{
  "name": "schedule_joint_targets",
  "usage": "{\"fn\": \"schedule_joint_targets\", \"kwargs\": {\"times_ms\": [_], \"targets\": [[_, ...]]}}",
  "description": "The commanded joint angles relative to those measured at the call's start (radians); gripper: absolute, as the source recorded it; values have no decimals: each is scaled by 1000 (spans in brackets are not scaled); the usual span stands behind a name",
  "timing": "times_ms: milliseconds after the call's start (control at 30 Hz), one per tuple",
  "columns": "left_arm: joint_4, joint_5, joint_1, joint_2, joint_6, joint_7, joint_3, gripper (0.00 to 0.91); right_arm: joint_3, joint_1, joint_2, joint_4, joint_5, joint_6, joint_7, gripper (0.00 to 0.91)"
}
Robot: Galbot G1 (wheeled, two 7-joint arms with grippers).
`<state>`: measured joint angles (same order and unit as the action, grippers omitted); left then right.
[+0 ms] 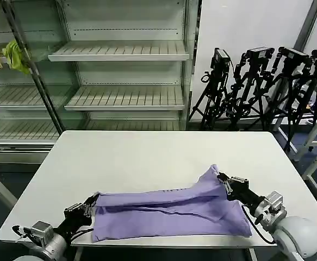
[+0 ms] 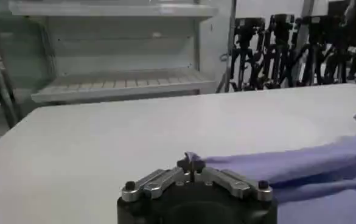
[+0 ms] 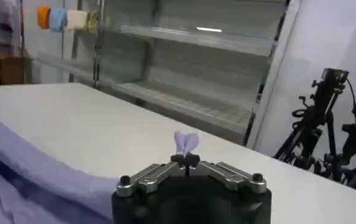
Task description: Fold and organize the clothes.
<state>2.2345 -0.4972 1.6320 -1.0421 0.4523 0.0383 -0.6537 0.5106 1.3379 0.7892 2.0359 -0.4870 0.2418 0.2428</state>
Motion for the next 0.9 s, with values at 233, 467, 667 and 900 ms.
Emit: {"fn": "schedule_joint_targets", "kwargs": {"times_ms": [233,467,667,900], "targets": [[-36,53,23,-3,-3,9,26,0,12,96,-21,-12,67,-26,6,0],[-59,72,22,-4,-4,10,38,0,25,126,-18,-22,85,-37,11,0],[-61,82,25,-5,-3,10,41,343,16,140,-9,-20,125,-42,14,0],[-62,100,27,-8,-11,16,44,907,20,145,-3,-12,147,-38,4,423]]}}
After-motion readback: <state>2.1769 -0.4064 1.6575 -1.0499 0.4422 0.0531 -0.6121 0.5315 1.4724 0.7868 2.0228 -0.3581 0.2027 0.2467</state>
